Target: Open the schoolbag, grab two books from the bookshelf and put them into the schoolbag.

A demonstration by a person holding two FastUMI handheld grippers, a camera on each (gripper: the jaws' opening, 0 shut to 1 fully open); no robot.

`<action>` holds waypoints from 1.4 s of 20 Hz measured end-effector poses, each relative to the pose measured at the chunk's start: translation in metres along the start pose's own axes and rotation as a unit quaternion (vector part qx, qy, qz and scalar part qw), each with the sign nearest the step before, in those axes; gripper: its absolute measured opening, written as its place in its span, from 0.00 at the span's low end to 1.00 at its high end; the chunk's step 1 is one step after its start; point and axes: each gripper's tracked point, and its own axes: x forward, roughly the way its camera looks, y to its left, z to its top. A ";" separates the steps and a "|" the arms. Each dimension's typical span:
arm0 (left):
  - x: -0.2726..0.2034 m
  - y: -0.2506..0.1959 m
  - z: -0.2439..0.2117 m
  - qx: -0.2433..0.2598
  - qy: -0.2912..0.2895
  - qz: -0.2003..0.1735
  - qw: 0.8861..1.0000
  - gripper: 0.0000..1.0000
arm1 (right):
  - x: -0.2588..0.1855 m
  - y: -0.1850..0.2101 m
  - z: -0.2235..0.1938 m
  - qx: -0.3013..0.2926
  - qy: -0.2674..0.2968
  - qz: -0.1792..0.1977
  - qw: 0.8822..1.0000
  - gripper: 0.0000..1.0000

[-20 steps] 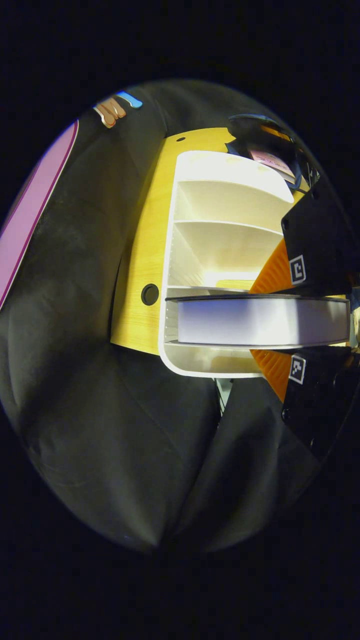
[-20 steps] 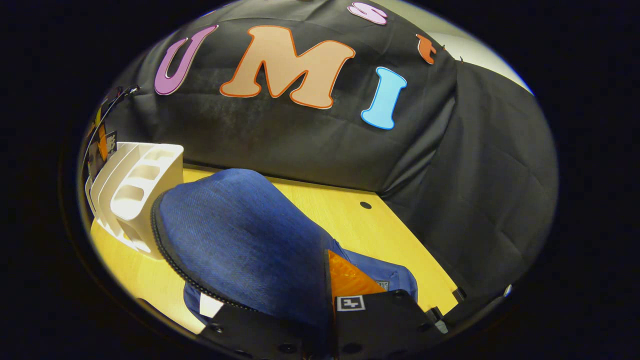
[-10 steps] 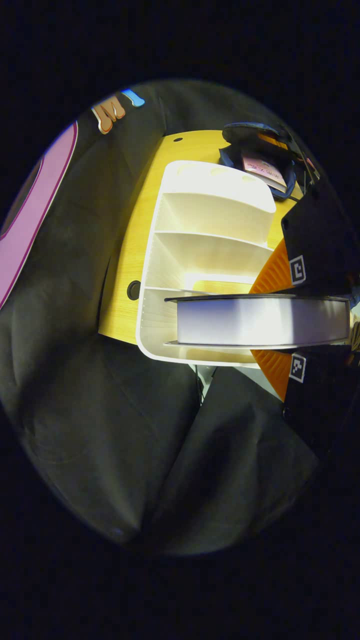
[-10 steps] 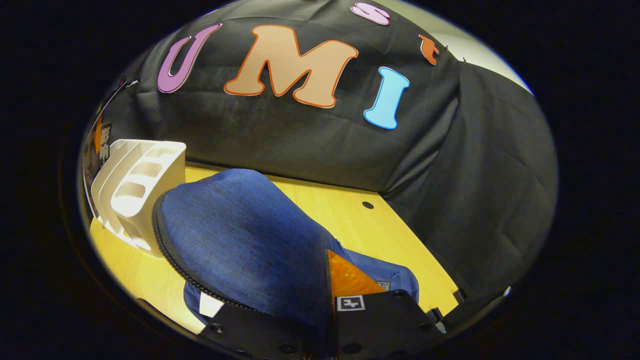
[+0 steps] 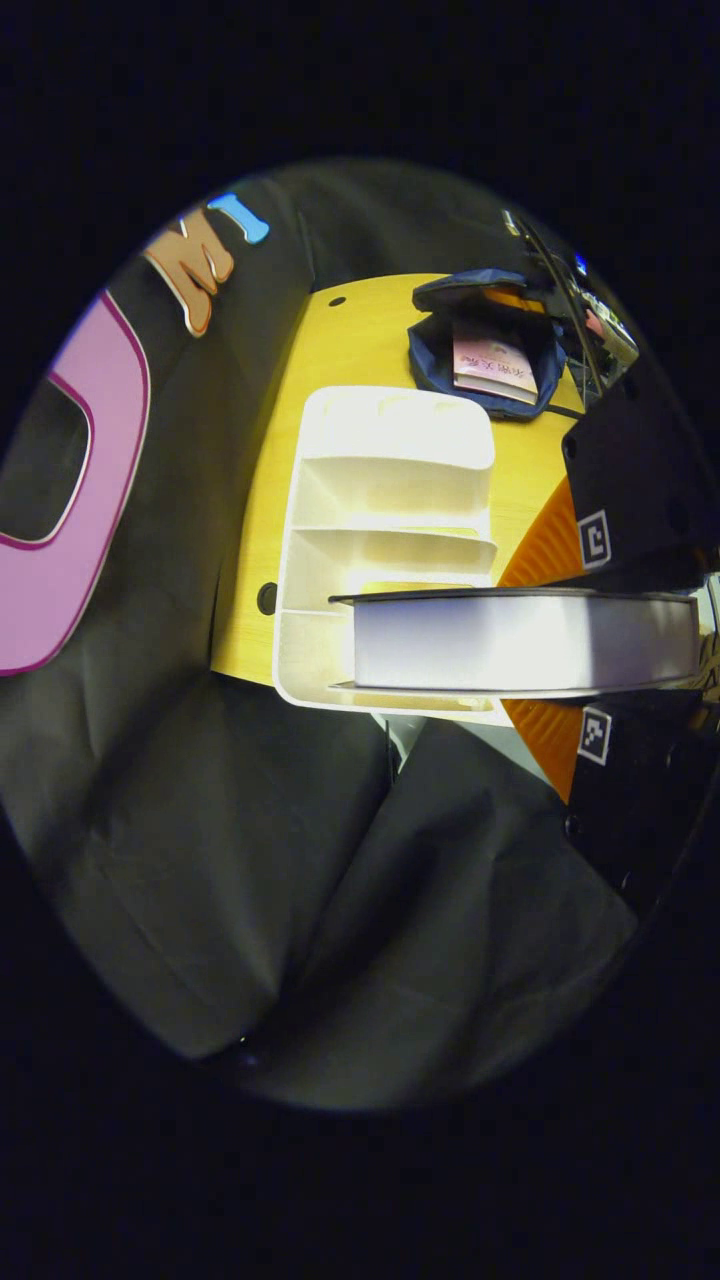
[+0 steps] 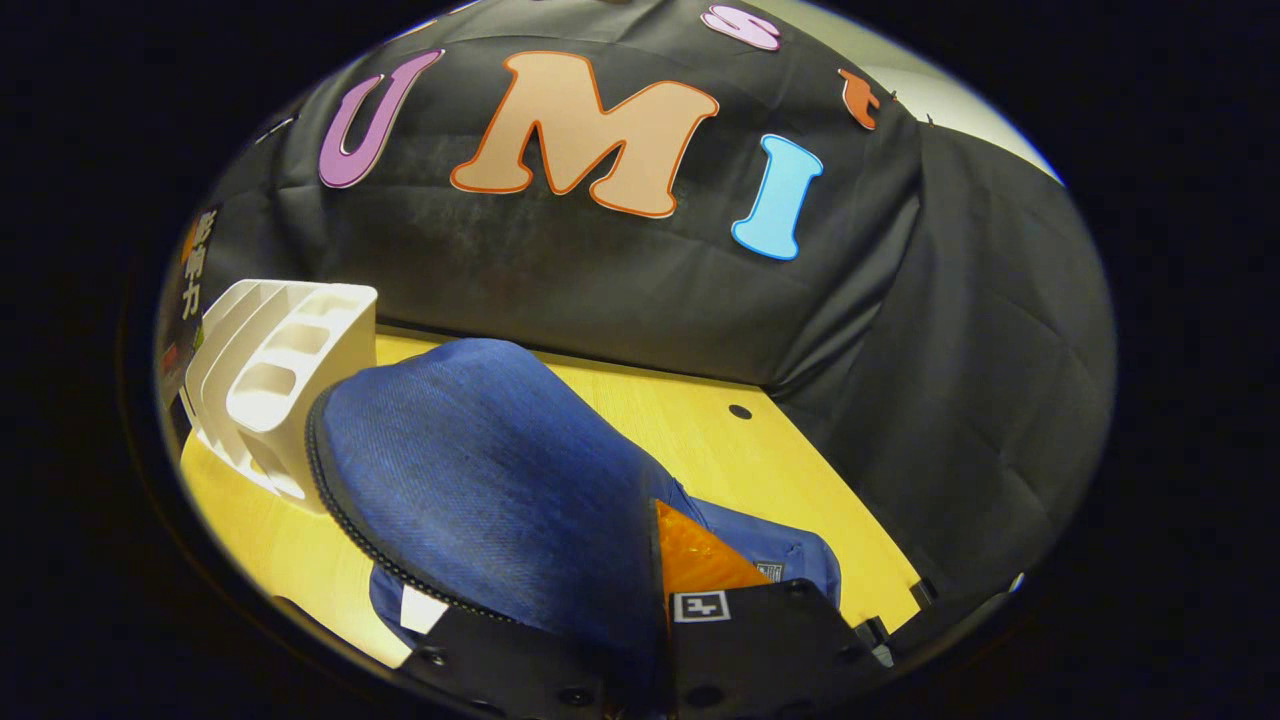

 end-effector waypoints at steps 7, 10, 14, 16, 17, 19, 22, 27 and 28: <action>-0.055 -0.035 -0.015 0.025 -0.017 -0.026 0.999 0.34 | -0.002 -0.003 0.000 0.005 -0.004 0.006 1.000 0.10; -0.063 -0.062 -0.018 0.043 -0.029 -0.050 0.997 0.36 | -0.001 -0.004 -0.001 0.001 -0.006 0.010 1.000 0.10; -0.063 -0.115 -0.032 0.048 -0.021 -0.117 0.992 0.36 | -0.001 -0.006 -0.001 0.004 -0.008 0.014 1.000 0.10; -0.063 -0.145 -0.037 0.053 -0.015 -0.154 0.987 0.35 | -0.002 -0.005 -0.001 0.003 -0.008 0.015 1.000 0.10; -0.061 -0.160 -0.037 0.057 -0.014 -0.170 0.984 0.34 | -0.002 -0.004 -0.001 0.001 -0.008 0.017 1.000 0.10; -0.051 -0.191 -0.039 0.063 -0.015 -0.202 0.977 0.36 | -0.003 -0.002 -0.001 0.000 -0.007 0.020 1.000 0.10; -0.029 -0.238 -0.045 0.078 -0.015 -0.248 0.965 0.35 | -0.003 -0.003 -0.002 0.004 -0.005 0.022 1.000 0.10; 0.018 -0.304 -0.055 0.076 -0.005 -0.302 0.950 0.36 | -0.007 -0.005 -0.002 0.007 -0.005 0.024 1.000 0.10; 0.027 -0.316 -0.057 0.067 -0.006 -0.313 0.947 0.35 | -0.007 -0.005 -0.003 0.008 -0.004 0.024 1.000 0.10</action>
